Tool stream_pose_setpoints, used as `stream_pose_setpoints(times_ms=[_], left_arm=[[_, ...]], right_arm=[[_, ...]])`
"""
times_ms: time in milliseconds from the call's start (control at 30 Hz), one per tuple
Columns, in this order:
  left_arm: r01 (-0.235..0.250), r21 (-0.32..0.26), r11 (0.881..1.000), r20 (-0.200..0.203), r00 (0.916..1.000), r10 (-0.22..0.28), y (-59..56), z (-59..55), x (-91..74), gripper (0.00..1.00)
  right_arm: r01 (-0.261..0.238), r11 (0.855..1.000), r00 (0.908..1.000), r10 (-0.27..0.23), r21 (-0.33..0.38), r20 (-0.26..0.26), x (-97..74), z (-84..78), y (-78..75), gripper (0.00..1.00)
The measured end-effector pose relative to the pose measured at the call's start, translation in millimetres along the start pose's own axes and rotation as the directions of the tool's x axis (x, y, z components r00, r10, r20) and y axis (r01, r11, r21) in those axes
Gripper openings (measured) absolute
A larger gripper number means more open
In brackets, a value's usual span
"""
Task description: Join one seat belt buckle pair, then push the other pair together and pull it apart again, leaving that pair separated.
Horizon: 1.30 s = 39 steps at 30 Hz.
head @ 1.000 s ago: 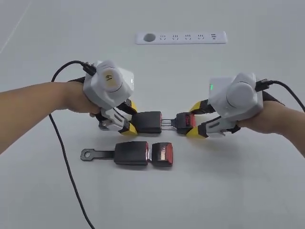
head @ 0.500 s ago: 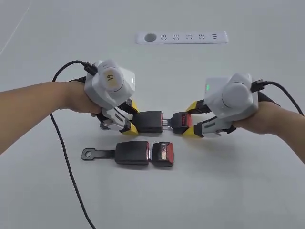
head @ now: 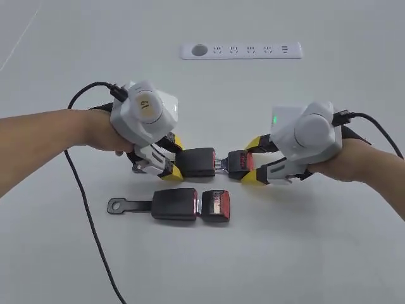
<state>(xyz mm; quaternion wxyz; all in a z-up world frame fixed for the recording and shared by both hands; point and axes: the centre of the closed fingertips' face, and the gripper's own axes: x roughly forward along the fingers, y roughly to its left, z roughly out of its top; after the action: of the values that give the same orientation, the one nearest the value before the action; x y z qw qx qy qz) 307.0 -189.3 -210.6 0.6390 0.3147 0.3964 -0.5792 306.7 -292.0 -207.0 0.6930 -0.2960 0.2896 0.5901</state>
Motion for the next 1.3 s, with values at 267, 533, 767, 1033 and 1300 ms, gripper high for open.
stream_pose_setpoints(times_ms=[267, 533, 767, 1033, 1300], left_arm=[[-0.006, 0.006, 1.000, 0.010, 0.9999, 0.006, -1.0, 0.9, 0.3, 0.31], [-0.006, 0.008, 1.000, 0.010, 0.9999, 0.006, -1.4, 0.9, 0.7, 0.30], [-0.006, 0.009, 1.000, 0.003, 1.0000, 0.006, -1.1, 0.7, 1.1, 0.30], [-0.008, 0.007, 1.000, 0.005, 1.0000, 0.008, -1.7, 1.7, 0.9, 0.30], [-0.010, 0.011, 1.000, 0.009, 0.9999, 0.009, -0.8, 1.3, 1.1, 0.30]], right_arm=[[-0.003, 1.000, 0.9997, 0.003, 0.005, 0.023, 0.2, 0.5, 0.8, 0.30], [-0.013, 1.000, 0.9995, 0.013, 0.001, 0.028, 2.6, 1.7, 0.0, 0.30], [-0.005, 1.000, 0.9997, 0.005, 0.002, 0.023, 4.7, 2.3, -1.8, 0.30], [0.000, 1.000, 0.9995, 0.000, 0.009, 0.030, 10.0, 7.3, -0.9, 0.30], [0.008, 1.000, 0.9994, -0.008, 0.020, 0.033, 13.7, 11.9, -1.1, 0.29]])
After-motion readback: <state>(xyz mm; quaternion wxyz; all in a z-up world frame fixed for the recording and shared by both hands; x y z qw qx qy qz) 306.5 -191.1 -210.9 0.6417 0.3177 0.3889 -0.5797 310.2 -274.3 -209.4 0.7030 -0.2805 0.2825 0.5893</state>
